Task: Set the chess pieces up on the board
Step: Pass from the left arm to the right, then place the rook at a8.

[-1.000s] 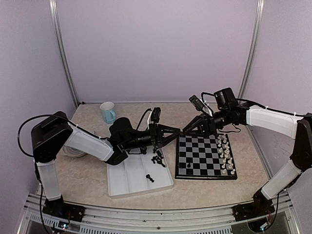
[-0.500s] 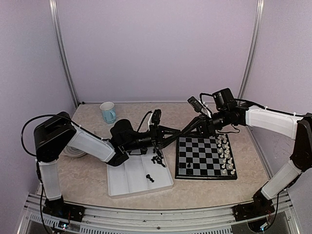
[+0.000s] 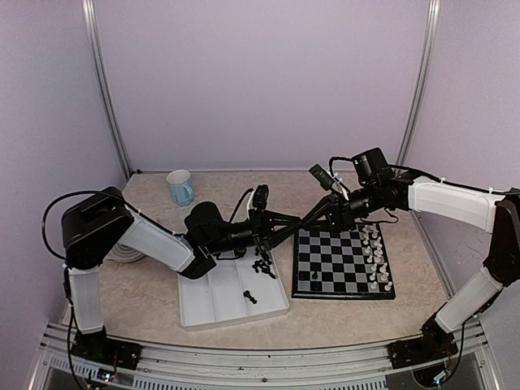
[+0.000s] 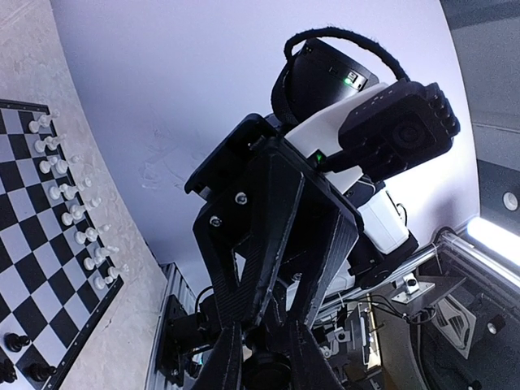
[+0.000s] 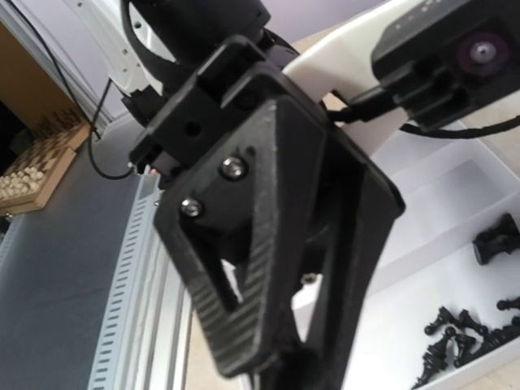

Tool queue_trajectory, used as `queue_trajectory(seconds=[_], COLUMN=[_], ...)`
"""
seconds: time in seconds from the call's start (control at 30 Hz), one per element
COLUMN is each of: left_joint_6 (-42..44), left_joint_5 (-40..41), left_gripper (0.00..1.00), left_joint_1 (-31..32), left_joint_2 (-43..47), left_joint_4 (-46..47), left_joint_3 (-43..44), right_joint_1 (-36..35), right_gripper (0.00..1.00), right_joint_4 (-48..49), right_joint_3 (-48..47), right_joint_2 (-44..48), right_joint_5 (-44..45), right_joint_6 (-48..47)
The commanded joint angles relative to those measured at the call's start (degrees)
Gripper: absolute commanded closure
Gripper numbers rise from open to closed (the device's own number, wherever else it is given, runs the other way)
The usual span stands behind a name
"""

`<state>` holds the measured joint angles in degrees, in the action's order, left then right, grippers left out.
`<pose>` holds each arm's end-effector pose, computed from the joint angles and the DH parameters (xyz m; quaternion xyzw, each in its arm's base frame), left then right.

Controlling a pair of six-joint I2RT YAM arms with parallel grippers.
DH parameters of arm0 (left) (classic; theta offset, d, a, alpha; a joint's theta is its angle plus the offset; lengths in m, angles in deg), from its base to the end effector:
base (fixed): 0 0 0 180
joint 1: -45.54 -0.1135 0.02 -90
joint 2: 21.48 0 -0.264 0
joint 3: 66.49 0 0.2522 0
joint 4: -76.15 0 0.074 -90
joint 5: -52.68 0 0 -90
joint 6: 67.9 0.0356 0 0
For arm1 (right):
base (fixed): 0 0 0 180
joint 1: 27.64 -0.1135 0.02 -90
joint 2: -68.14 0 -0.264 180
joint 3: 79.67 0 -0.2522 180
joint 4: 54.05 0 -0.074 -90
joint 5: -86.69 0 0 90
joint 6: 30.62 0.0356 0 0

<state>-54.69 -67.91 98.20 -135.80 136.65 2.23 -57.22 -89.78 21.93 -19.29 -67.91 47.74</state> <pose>0.2320 -0.3340 0.2008 0.0816 0.6186 -0.7602 0.1811 0.2630 0.1862 0.2748 -0.4670 0.6580 0.5379 0.2442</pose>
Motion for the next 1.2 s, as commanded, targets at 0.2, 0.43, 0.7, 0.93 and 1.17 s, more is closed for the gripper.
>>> queue_trajectory(seconds=[0.2, 0.43, 0.7, 0.93, 1.17], left_joint_6=[-1.9, -2.6, -3.1, 0.6, 16.6], left_joint_5=[1.0, 1.1, 1.8, 2.6, 9.4], left_gripper=[1.00, 1.00, 0.56, 0.19, 0.18], left_joint_1=[-0.4, -0.4, -0.8, -2.5, -5.4], left_joint_2=[-1.5, -1.9, -2.1, 2.3, 15.1], left_joint_4=[4.1, 4.4, 3.6, -1.2, -25.0], left_joint_3=[1.0, 1.1, 0.4, -5.1, -9.8], right_joint_1=[-2.5, -3.2, -3.1, -3.2, -4.9], right_gripper=[0.75, 0.90, 0.99, 0.99, 0.99], right_joint_4=[-1.9, -1.7, -4.2, -12.8, -24.7], right_joint_3=[-0.1, 0.0, -2.2, -7.4, -13.8], right_joint_2=[1.5, 2.5, 3.7, 3.5, 0.3], right_joint_5=[5.5, 8.7, 15.0, 25.5, 37.1], right_joint_6=[-3.3, -4.4, -7.5, -17.0, -30.4])
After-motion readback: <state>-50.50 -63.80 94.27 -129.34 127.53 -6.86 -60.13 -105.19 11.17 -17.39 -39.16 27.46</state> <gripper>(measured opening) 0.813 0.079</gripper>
